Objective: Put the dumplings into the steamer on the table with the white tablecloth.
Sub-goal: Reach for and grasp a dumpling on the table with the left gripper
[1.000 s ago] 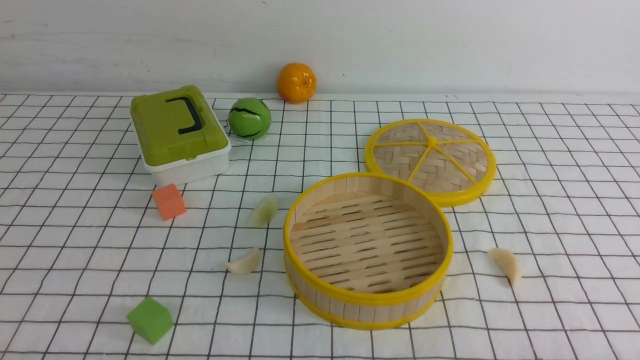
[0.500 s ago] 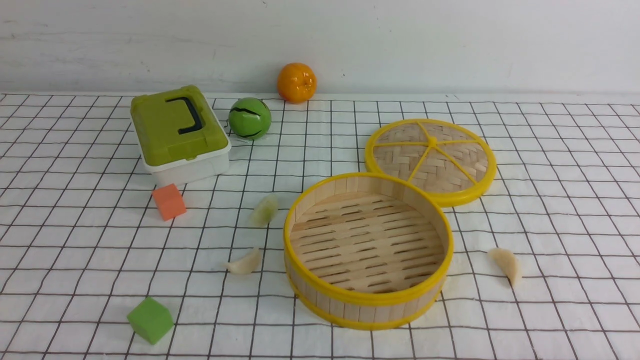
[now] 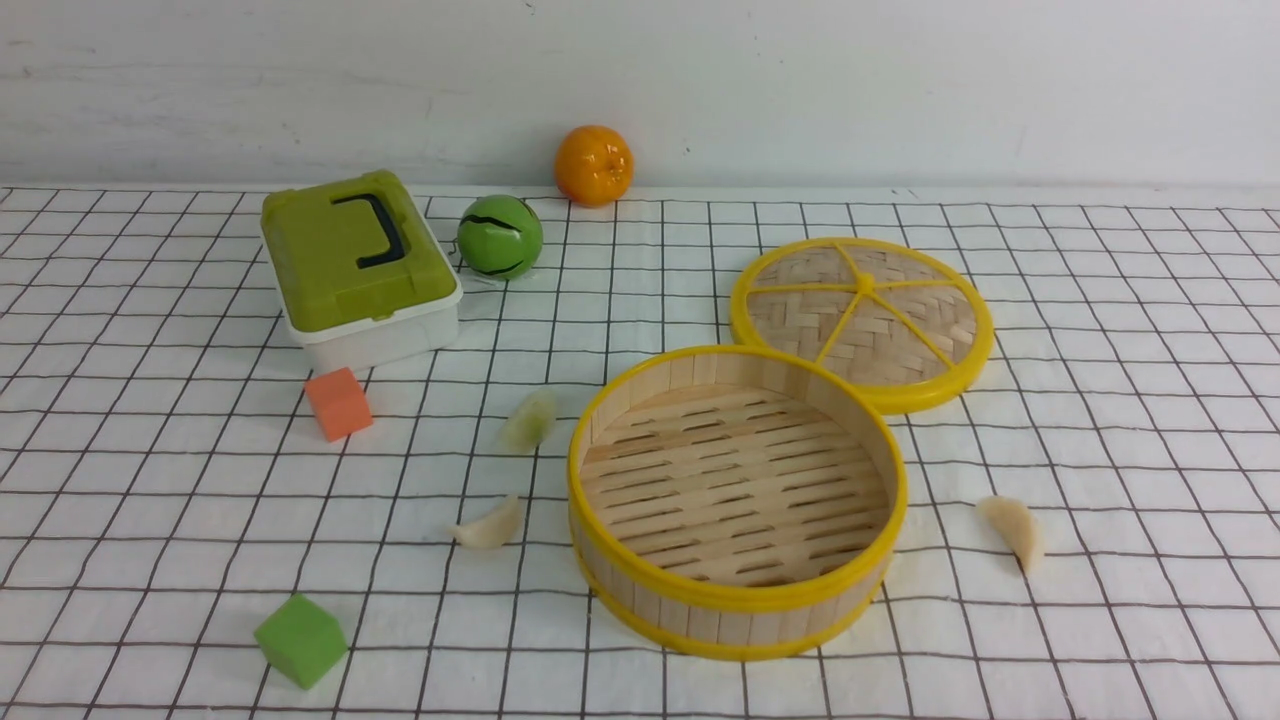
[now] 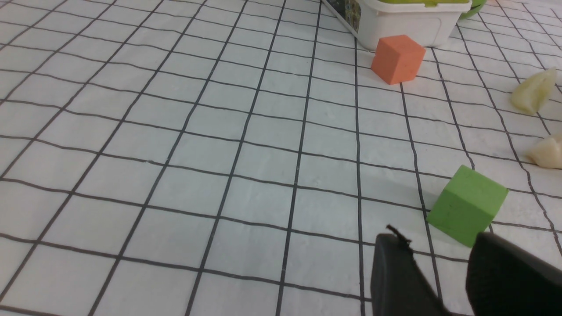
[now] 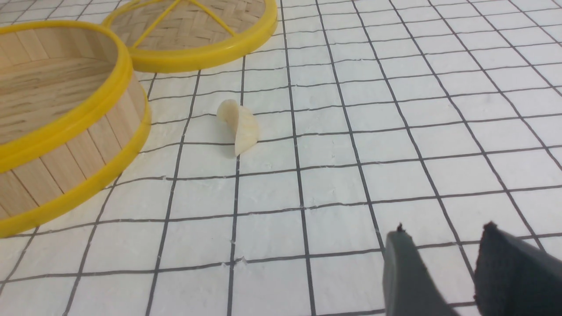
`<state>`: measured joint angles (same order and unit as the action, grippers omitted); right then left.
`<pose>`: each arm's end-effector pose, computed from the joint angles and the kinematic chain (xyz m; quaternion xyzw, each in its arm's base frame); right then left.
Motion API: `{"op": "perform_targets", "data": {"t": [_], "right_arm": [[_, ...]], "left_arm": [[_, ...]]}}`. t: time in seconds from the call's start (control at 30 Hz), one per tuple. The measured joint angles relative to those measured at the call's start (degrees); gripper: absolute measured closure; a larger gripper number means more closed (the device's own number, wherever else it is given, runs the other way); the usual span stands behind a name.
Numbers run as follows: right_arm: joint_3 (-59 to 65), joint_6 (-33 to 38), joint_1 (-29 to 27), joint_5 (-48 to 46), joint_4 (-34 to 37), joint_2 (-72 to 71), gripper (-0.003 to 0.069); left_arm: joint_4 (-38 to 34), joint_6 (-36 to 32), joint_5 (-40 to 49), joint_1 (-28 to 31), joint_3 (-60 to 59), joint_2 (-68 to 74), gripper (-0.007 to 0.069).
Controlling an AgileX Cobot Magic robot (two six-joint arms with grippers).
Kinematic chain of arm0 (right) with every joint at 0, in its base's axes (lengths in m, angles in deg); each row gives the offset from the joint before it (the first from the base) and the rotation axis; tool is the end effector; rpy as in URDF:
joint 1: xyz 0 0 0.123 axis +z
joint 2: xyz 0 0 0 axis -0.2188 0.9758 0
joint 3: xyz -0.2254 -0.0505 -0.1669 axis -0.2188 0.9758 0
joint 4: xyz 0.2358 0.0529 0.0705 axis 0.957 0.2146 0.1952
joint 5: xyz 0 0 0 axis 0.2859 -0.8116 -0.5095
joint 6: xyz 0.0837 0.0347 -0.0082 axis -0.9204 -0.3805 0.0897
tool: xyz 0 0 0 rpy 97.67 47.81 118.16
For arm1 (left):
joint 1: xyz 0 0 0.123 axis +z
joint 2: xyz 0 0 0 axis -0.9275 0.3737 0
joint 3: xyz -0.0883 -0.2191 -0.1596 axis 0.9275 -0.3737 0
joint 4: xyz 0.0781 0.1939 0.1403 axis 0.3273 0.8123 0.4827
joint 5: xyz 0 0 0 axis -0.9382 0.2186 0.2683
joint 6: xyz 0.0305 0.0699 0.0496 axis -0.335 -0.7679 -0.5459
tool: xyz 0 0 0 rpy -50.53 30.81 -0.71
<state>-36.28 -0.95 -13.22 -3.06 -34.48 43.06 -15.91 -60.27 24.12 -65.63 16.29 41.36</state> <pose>0.0522 -0.0023 0.1726 0.0747 0.8037 0.0358 0.5892 0.0534 0.0033 0.1729 -0.0821 0.7937 -0.0296 0.6020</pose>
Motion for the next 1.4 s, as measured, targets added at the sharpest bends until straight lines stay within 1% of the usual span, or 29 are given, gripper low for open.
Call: {"op": "perform_targets", "data": {"t": [0.33, 0.43, 0.53, 0.67, 0.77, 0.8, 0.87, 0.97, 1.0, 1.03, 1.07, 1.1, 1.13, 1.17, 1.2, 1.23, 1.27, 1.3, 1.33, 1.4], "right_arm": [[0.0, 0.0, 0.0, 0.0, 0.0, 0.0, 0.0419], [0.0, 0.0, 0.0, 0.0, 0.0, 0.0, 0.0419], [0.0, 0.0, 0.0, 0.0, 0.0, 0.0, 0.0419], [0.0, -0.05, 0.0, 0.0, 0.26, 0.0, 0.0419], [0.0, -0.05, 0.0, 0.0, 1.94, 0.0, 0.0419], [0.0, -0.05, 0.0, 0.0, 2.08, 0.0, 0.0419], [0.0, -0.11, 0.0, 0.05, 4.47, 0.0, 0.0419], [0.0, -0.64, 0.0, 0.11, 10.13, 0.0, 0.0419], [0.0, -0.84, 0.0, 0.11, 11.19, 0.0, 0.0419], [0.0, -2.14, 0.0, 0.05, 16.42, 0.0, 0.0419], [0.0, -2.56, 0.0, 0.05, 17.92, 0.0, 0.0419], [0.0, -3.46, 0.0, -0.09, 21.13, 0.0, 0.0419], [0.06, -5.73, 0.0, -0.59, 28.88, 0.0, 0.0419], [0.11, -5.97, 0.0, -0.64, 29.71, 0.0, 0.0419], [0.25, -7.79, 0.0, -0.98, 36.45, 0.0, 0.0419], [0.31, -8.0, 0.0, -0.98, 37.27, 0.0, 0.0419], [0.49, -9.05, 0.0, -1.16, 43.28, 0.0, 0.0419], [0.49, -9.4, 0.0, -1.14, 46.36, 0.0, 0.0419], [0.49, -9.7, 0.0, -1.06, 48.76, 0.0, 0.0419], [0.49, -9.83, 0.0, -0.94, 51.34, 0.0, 0.0419]], "left_arm": [[0.0, 0.0, 0.0, 0.0, 0.0, 0.0, 0.0386], [1.3, 0.0, -0.12, 0.0, 0.0, 0.0, 0.0386], [1.87, 0.0, -2.13, 0.0, 0.0, 0.0, 0.0386], [-0.08, 0.0, -4.71, 0.0, 0.0, 0.0, 0.0386], [-5.55, 0.6, -7.09, 0.0, 0.0, 0.0, 0.0386], [-6.0, 0.76, -7.09, 0.0, 0.0, 0.0, 0.0386], [-13.46, 4.68, -8.19, 0.0, 0.0, 0.0, 0.0386], [-29.58, 15.27, -8.94, 0.0, 0.0, 0.0, 0.0386], [-29.58, 15.27, -9.02, 0.0, 0.0, 0.0, 0.0386], [-41.0, 22.82, -10.03, 0.0, 0.0, 0.0, 0.0386], [-42.09, 23.49, -10.27, 0.0, 0.0, 0.0, 0.0386], [-46.26, 25.86, -10.76, 0.0, 0.0, 0.0, 0.0386], [-53.45, 29.06, -11.58, 0.0, 0.0, 0.0, 0.0386], [-54.55, 29.21, -11.65, 0.0, 0.0, 0.0, 0.0386], [-57.04, 29.32, -12.11, 0.0, 0.0, 0.0, 0.0386], [-57.24, 29.19, -12.18, 0.0, 0.0, 0.0, 0.0386], [-58.05, 27.24, -12.34, 0.0, 0.0, 0.0, 0.0386], [-58.23, 26.23, -12.34, 0.0, 0.0, 0.0, 0.0386], [-58.61, 25.12, -12.36, 0.0, 0.0, 0.0, 0.0386], [-59.44, 24.2, -12.3, 0.0, 0.0, 0.0, 0.0386]]}}
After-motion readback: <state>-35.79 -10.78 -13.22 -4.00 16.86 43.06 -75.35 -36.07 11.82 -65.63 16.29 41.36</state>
